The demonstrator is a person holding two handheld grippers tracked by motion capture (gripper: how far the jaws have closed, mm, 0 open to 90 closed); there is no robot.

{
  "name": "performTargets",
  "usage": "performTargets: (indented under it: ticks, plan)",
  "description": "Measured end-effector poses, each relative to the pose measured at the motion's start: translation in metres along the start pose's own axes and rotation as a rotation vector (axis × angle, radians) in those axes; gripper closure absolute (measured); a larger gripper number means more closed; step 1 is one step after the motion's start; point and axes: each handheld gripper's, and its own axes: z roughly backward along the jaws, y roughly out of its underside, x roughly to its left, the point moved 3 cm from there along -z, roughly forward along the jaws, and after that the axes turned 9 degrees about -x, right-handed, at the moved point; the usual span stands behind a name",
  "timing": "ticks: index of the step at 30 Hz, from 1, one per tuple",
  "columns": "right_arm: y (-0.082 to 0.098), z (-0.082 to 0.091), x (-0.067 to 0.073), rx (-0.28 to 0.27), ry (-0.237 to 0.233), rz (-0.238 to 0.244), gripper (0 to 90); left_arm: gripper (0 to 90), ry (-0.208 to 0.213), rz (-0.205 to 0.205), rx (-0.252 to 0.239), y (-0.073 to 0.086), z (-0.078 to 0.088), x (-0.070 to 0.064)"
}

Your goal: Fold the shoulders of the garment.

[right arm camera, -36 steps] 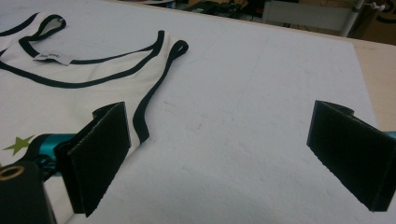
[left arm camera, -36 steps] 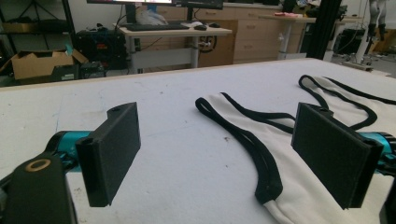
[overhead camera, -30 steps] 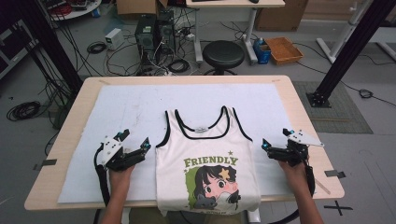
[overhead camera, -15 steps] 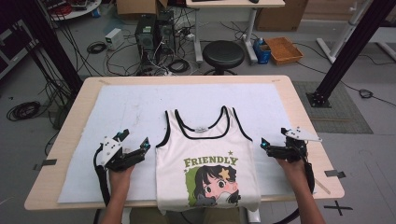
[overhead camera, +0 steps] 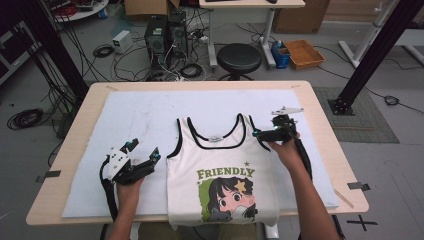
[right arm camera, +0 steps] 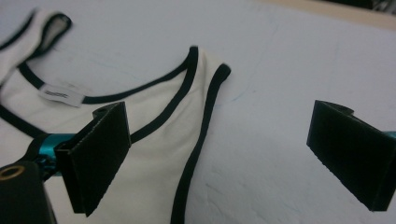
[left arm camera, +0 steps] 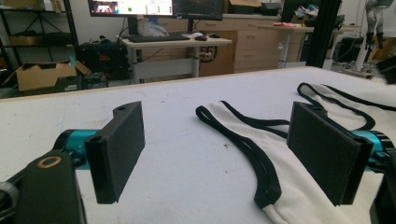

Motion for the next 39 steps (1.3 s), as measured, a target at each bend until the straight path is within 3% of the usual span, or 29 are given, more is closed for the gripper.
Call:
performTargets:
  ticks: [2,4,6,7,12,15,16,18,19,21,22,24,26,30,31,32,34,35,36,39]
  plan:
    - [0.0,-0.02,0.005,0.054,0.005,-0.001,6.5,19.2,0.002,-0.005,0.002,0.0,0.0,0.0]
    - [-0.001,-0.037,0.009,0.1,0.019,0.029,19.1,19.1,0.0,-0.005,0.001,0.0,0.0,0.0]
    - [-0.001,-0.044,0.012,0.121,0.02,0.041,22.8,18.9,-0.003,-0.001,-0.002,0.0,0.0,0.0]
    - [0.0,-0.059,0.017,0.179,0.024,0.048,21.8,18.9,-0.002,0.0,-0.003,0.0,0.0,0.0]
    - [-0.006,-0.071,0.023,0.189,-0.003,0.049,29.3,18.9,-0.002,0.002,-0.002,0.0,0.001,0.001]
    - [-0.012,-0.074,0.022,0.212,-0.013,0.043,47.4,18.9,-0.003,0.0,-0.003,0.0,0.0,0.0]
    - [-0.012,-0.074,0.022,0.212,-0.013,0.043,47.4,18.9,-0.003,0.0,-0.002,0.0,0.0,0.0]
    - [-0.014,-0.073,0.02,0.216,-0.018,0.044,62.9,18.9,-0.004,0.001,-0.003,0.0,0.0,0.0]
    - [-0.014,-0.072,0.019,0.216,-0.016,0.04,78.6,18.9,-0.004,-0.001,-0.002,0.0,0.0,0.0]
    - [-0.014,-0.072,0.02,0.214,-0.022,0.028,80.8,18.9,-0.005,0.0,-0.002,0.0,0.0,0.0]
    - [-0.014,-0.071,0.02,0.201,-0.063,-0.003,84.6,18.9,-0.006,0.0,-0.002,0.0,0.0,0.0]
    - [-0.015,-0.068,0.02,0.18,-0.089,-0.021,85.0,18.9,-0.005,0.001,-0.002,0.0,0.0,0.0]
    - [-0.018,-0.059,0.02,0.115,-0.114,-0.038,85.1,18.9,-0.004,0.002,0.0,0.0,0.0,0.0]
    - [-0.018,-0.034,0.018,-0.019,-0.202,-0.021,85.0,18.9,-0.006,0.006,-0.001,0.0,0.0,0.001]
    - [-0.018,-0.034,0.018,-0.019,-0.202,-0.021,85.0,18.9,-0.006,0.006,-0.001,0.0,0.0,0.001]
    - [-0.014,-0.018,0.022,-0.071,-0.248,0.032,85.0,18.9,-0.006,0.006,-0.002,0.0,0.0,0.001]
    - [-0.008,-0.004,0.026,-0.103,-0.282,0.089,84.9,18.9,-0.007,0.008,0.0,0.0,0.0,0.001]
    - [-0.008,-0.004,0.026,-0.103,-0.282,0.089,84.9,18.9,-0.007,0.008,0.0,0.0,0.0,0.001]
    - [-0.001,0.01,0.031,-0.138,-0.3,0.133,84.9,18.9,-0.009,0.012,-0.002,0.0,0.0,0.001]
    - [0.006,0.019,0.034,-0.161,-0.315,0.171,84.9,18.9,-0.006,0.011,0.004,0.0,0.0,0.001]
